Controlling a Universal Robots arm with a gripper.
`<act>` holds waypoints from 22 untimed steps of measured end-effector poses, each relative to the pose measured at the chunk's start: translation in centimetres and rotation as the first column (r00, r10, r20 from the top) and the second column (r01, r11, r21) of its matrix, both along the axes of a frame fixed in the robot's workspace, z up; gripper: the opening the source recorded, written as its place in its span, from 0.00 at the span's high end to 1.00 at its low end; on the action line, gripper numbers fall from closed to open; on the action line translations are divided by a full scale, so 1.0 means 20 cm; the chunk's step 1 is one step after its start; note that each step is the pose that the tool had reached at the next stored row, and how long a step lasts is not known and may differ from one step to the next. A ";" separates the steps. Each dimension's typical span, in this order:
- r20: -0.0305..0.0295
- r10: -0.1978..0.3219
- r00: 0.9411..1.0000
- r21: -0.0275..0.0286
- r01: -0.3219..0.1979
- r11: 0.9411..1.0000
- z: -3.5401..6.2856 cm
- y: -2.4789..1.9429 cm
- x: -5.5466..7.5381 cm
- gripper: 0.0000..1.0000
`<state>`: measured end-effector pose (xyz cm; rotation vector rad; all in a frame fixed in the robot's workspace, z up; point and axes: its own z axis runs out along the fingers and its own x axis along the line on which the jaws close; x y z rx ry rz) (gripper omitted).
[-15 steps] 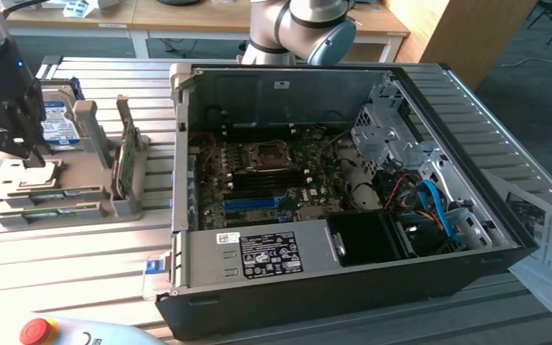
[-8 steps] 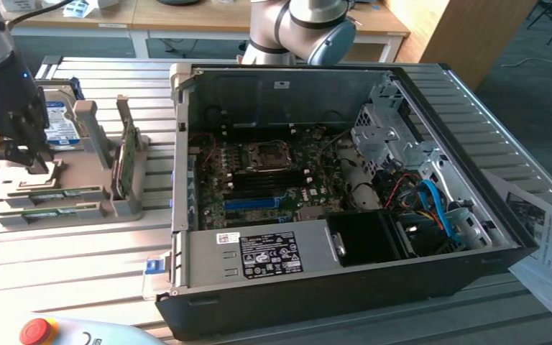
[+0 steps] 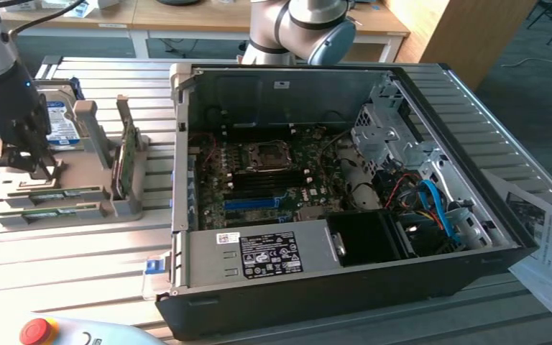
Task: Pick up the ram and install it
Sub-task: 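Pick up the ram and move it above insertion slot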
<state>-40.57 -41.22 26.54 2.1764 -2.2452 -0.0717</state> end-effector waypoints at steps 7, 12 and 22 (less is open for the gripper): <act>0.000 0.000 1.000 0.000 0.000 1.000 -0.052 0.000 -0.01 0.69; 0.000 0.000 1.000 0.000 0.000 1.000 -0.083 0.000 -0.01 0.69; 0.000 0.000 1.000 0.000 0.000 1.000 -0.135 0.000 -0.02 0.69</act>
